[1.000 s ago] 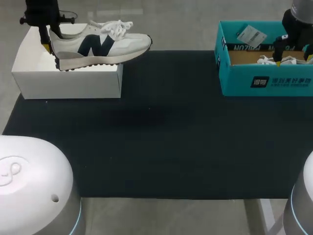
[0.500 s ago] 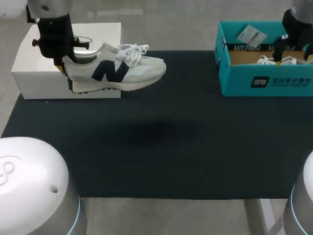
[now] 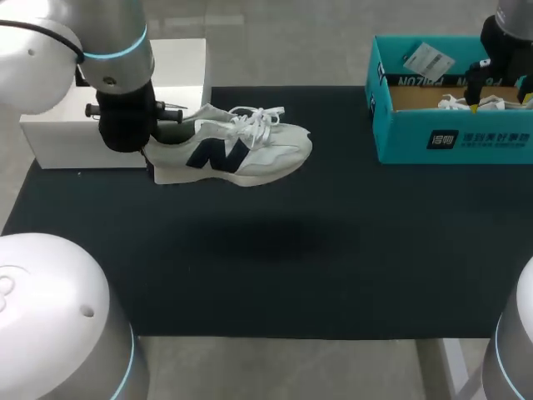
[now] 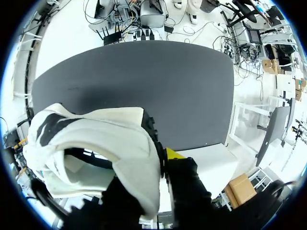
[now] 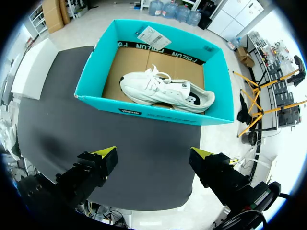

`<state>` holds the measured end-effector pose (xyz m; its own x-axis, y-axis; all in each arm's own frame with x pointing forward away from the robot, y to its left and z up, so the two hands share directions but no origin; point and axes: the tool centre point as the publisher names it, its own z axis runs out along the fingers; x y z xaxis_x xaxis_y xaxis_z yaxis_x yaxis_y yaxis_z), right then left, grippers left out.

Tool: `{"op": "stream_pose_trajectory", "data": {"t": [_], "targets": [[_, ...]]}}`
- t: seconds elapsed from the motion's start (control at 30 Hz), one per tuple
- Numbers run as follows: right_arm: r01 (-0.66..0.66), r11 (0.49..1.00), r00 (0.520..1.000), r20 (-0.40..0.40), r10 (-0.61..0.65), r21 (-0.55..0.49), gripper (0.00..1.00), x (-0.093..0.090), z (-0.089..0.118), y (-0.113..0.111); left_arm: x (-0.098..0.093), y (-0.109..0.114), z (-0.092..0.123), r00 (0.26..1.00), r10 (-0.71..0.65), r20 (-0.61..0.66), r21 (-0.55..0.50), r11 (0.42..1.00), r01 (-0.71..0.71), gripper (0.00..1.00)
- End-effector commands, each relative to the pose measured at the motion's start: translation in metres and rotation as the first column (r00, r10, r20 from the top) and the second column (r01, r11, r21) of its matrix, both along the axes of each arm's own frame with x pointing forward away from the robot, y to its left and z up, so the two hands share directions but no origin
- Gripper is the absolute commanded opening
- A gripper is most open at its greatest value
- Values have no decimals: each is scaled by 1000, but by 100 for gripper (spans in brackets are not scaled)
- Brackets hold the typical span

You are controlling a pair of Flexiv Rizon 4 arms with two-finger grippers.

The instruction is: Take the shoe out of the shoebox, open the shoe tongue, remove and reinsert the insole, then place the shoe into the shoebox

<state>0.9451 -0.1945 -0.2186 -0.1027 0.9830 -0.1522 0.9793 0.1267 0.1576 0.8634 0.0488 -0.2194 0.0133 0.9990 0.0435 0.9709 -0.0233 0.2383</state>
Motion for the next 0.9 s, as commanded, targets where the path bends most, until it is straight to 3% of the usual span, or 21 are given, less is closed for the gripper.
{"op": "stream_pose_trajectory", "data": {"t": [0.03, 0.57, 0.9], "targets": [[1, 1000, 1000, 2, -1, -1, 100, -1, -1, 0, -9, -6, -8, 992, -8, 124, -10, 1000, 10, 0], [1, 1000, 1000, 2, -1, -1, 100, -1, -1, 0, -32, -51, -43, 1000, -4, -2, -41, 999, 4, 0], [1, 1000, 1000, 2, -1, -1, 100, -1, -1, 0, -37, -84, -44, 999, 10, -38, -50, 999, -12, 0]]}}
